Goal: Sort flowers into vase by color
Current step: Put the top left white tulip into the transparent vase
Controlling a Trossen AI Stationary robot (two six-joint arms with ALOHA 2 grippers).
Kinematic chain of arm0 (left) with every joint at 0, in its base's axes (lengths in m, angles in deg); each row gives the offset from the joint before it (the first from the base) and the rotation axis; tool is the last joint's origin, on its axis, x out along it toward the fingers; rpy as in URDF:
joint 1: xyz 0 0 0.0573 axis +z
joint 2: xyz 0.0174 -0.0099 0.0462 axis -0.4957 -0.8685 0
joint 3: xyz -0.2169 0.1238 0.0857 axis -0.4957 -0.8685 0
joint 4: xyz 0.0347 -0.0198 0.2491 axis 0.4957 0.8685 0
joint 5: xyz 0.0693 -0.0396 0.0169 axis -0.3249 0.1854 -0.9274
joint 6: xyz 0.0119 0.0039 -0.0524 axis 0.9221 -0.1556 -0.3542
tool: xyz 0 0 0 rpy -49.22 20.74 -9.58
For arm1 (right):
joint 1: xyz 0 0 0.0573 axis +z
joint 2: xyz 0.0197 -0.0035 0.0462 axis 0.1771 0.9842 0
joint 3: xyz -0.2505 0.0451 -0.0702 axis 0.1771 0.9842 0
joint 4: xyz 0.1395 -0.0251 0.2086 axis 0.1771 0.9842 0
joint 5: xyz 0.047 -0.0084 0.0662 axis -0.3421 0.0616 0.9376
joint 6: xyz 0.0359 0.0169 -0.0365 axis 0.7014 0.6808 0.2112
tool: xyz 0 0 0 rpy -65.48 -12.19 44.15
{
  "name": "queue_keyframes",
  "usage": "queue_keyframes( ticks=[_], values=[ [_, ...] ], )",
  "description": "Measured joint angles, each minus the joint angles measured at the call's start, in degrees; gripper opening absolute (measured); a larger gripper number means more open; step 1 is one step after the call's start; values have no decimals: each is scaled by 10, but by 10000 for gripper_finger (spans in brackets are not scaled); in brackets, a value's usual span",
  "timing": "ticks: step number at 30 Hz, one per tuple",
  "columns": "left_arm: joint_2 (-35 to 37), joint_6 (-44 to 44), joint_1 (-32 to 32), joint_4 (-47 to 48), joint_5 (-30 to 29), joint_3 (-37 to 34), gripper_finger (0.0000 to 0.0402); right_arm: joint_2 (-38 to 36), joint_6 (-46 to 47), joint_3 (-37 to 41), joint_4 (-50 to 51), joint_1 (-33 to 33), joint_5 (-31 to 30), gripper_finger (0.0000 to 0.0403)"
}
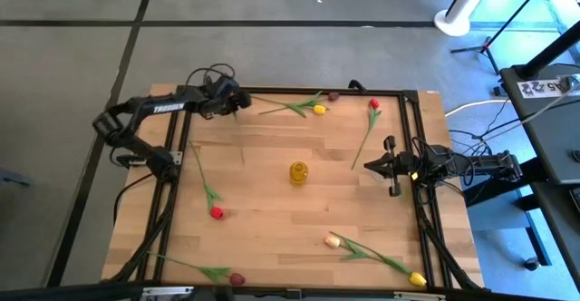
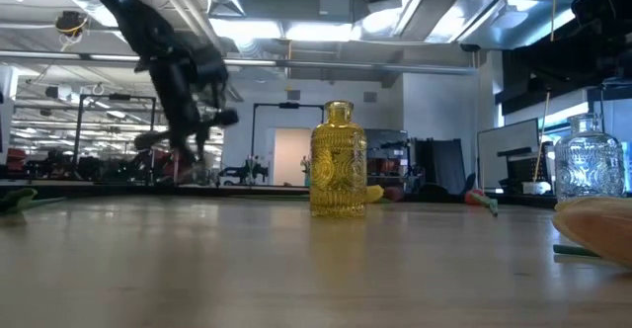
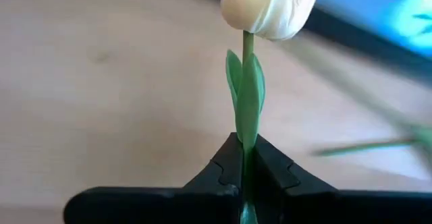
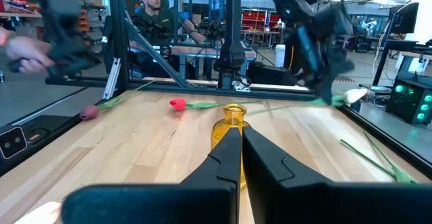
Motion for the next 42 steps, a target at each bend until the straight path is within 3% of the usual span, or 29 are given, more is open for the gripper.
queue_keyframes(
  ticks=[7,13,18,22,25,29,31,35,42],
  values=[
    [52,80,-139,-136,-28,1,6,0,0,0,0,0,0,17],
    [53,213,-274,-288,-25,1,5,0,-14,0,-5,0,-9,17],
    [53,280,-344,-390,-25,1,5,0,-15,-14,-18,0,-8,17],
    [53,347,-371,-427,-43,1,7,-1,15,-30,-102,0,-8,17],
    [53,360,-382,-507,-44,1,7,0,43,-30,-177,0,-10,17],
    [53,412,-401,-592,-14,1,4,-1,56,-31,-278,0,-12,17],
    [53,434,-411,-609,7,1,4,-1,57,-31,-307,0,-47,17],
    [53,488,-420,-611,14,13,8,0,70,-31,-318,0,-136,17],
    [49,550,-419,-620,11,98,5,39,72,-95,-231,0,-155,17]
  ],
)
